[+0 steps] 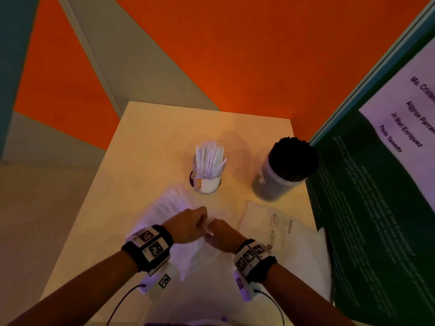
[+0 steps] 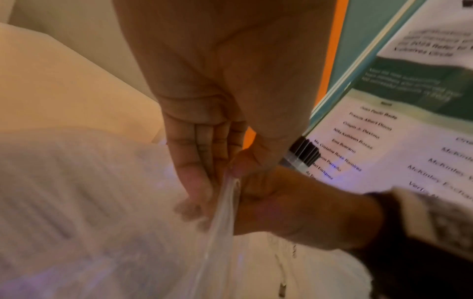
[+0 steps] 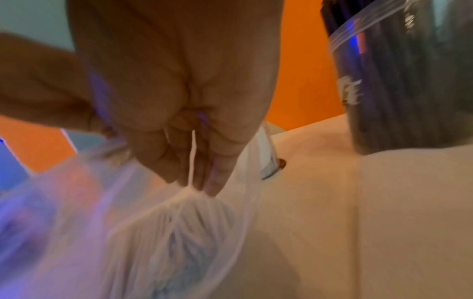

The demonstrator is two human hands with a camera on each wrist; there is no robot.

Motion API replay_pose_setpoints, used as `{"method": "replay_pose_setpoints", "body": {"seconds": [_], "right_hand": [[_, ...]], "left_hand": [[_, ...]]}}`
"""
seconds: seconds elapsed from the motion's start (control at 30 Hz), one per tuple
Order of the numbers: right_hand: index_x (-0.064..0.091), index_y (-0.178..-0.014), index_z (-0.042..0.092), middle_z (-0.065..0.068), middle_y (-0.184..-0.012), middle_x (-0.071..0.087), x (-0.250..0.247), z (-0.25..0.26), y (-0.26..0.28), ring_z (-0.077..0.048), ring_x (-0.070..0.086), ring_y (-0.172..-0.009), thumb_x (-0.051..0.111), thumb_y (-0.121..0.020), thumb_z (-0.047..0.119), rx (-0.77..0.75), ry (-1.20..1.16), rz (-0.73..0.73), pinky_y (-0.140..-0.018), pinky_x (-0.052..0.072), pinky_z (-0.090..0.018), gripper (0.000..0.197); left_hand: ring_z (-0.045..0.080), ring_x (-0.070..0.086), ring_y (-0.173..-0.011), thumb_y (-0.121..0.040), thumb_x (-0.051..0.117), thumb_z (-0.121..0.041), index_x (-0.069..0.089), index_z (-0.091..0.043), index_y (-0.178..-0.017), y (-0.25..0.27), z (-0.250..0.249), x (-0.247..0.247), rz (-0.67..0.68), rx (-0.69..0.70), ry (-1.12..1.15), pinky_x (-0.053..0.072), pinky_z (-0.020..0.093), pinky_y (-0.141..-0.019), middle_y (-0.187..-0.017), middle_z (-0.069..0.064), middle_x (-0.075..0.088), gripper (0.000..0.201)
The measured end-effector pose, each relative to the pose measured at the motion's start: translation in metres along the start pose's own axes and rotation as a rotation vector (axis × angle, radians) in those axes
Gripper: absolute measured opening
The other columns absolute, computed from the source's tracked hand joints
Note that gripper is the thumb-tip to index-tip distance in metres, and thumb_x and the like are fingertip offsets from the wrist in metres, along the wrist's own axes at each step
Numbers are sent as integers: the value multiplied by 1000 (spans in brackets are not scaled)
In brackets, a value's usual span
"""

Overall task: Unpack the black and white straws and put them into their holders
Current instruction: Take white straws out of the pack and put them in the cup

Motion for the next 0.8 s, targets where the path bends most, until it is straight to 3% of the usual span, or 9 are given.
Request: {"method": "replay_pose_setpoints", "body": {"seconds": [0.1, 0.2, 0.47, 0.6, 0.8], "right_hand": [[56, -118, -1, -22, -119, 59, 17, 0, -9, -34, 54, -115, 45, -94, 12, 134, 80, -80, -96, 38, -37, 29], [41, -131, -1, -19, -134, 44, 30, -12, -10, -31, 39, -129, 41, -95, 17, 272, 287, -127, -105, 30, -40, 41], [37, -133, 3, -16, -135, 43, 53, -18, 0, -30, 46, -126, 47, -95, 19, 452, 268, -115, -104, 36, -35, 43], [29, -140, -4, -19, -142, 37, 58, -23, 6, -32, 42, -131, 52, -95, 27, 556, 138, -79, -106, 35, -37, 59], [47, -129, -4, -23, -131, 52, 55, -17, 15, -36, 52, -121, 51, -93, 10, 539, 108, -41, -98, 45, -38, 38]], "left_hand": [[27, 62, -67, -90, 58, -11, 45, -10, -94, 25, -11, -6, -25, 65, 170, 52, 41, -68, -88, 11, 63, 13], [33, 67, -74, -91, 54, -4, 44, -2, -99, 42, -12, -12, -59, 70, 271, 56, 45, -70, -91, 15, 59, 13], [34, 68, -80, -91, 54, -1, 44, -5, -99, 61, -4, 5, -71, 34, 327, 58, 48, -71, -91, 10, 54, 13], [38, 67, -79, -90, 54, 1, 45, -4, -101, 60, -4, 15, -61, 34, 348, 57, 50, -71, -89, 9, 54, 15], [35, 68, -76, -91, 54, -7, 45, -11, -96, 58, -3, 22, -58, 48, 331, 59, 44, -66, -90, 9, 56, 12]]}}
Point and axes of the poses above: each hand's wrist, its own y-axis away from the middle knuckle, its own x-axis out of the palm, z = x × y, the point moved 10 cm from there along -y, towards the middle knuckle
